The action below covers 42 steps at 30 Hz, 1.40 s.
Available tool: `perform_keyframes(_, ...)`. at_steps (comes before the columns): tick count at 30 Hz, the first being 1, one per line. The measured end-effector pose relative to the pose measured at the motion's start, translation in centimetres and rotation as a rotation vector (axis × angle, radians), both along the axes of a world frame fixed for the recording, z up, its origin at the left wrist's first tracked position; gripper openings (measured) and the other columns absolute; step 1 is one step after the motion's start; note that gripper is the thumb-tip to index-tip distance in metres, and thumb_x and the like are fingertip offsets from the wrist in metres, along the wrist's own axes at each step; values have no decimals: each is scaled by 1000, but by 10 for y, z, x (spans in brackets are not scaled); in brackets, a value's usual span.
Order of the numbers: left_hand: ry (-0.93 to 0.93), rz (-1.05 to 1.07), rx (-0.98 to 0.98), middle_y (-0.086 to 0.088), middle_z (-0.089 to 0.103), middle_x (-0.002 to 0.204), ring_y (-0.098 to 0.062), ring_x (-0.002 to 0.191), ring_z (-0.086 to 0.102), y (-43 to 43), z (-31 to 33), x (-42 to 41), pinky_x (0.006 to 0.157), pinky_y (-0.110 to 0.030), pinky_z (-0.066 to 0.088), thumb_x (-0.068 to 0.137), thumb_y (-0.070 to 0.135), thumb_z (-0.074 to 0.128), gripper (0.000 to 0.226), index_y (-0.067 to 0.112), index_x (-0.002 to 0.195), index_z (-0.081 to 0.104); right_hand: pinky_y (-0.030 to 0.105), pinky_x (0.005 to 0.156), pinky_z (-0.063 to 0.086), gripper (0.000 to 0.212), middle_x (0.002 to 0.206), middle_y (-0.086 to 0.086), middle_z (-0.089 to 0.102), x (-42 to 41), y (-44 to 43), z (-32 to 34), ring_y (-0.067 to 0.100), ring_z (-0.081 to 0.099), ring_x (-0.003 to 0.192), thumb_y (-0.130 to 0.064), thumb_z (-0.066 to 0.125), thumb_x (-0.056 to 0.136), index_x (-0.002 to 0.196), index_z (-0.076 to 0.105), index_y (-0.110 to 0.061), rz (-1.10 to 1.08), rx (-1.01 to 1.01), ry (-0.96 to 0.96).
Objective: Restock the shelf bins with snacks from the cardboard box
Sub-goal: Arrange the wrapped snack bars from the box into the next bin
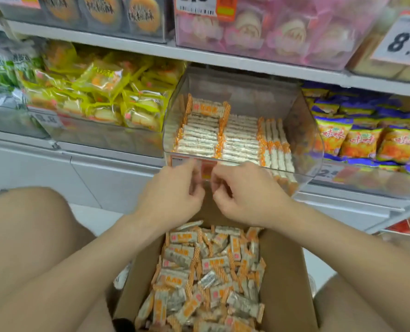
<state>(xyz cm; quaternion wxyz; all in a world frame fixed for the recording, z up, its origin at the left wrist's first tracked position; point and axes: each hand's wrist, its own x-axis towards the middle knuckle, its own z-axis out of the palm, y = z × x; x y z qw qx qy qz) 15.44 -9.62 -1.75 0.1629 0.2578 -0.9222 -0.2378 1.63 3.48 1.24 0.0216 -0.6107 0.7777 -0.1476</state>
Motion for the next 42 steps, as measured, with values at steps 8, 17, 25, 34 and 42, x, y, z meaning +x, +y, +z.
perform_keyframes(8, -930, -349, -59, -9, 65, 118, -29, 99, 67, 1, -116, -3, 80, -43, 59, 99, 9, 51, 28, 18, 120, 67, 48, 76, 62, 31, 103, 13, 70, 0, 13, -110, 35, 68, 96, -18, 47, 95, 112, 72, -13, 26, 765, -60)
perform_keyframes(17, -963, -194, 88, -15, 38, 147, -38, 130, 47, 10, -239, 3, 102, -49, 51, 100, 0, 50, 45, 11, 144, 45, 36, 74, 53, 34, 109, 9, 68, -24, 22, -234, 26, 62, 82, -8, 44, 102, 123, 69, -16, -303, 749, -437)
perform_keyframes(25, -787, 23, 230, -15, 15, 166, -41, 130, 52, 1, -284, -14, 101, -48, 48, 105, 13, 53, 55, 13, 154, 27, 51, 109, 46, 69, 167, 5, 30, -19, 45, -318, 36, 38, 146, -2, 48, 104, 161, 29, -34, -317, 849, -565)
perform_keyframes(34, -861, 11, 25, -16, 31, 142, -40, 120, 42, 11, -295, -12, 104, -46, 42, 89, -4, 64, 59, 16, 139, 38, 42, 106, 46, 40, 137, 11, 59, -10, 47, -331, 34, 52, 129, -18, 64, 100, 140, 64, -18, -451, 783, -459)
perform_keyframes(42, -763, 13, -59, -7, 58, 128, -30, 108, 62, 7, -284, -8, 91, -44, 54, 92, 5, 73, 48, 24, 132, 54, 27, 62, 48, 22, 121, 12, 70, -40, 49, -288, 21, 61, 76, -10, 63, 97, 115, 74, -16, -756, 306, -1009)
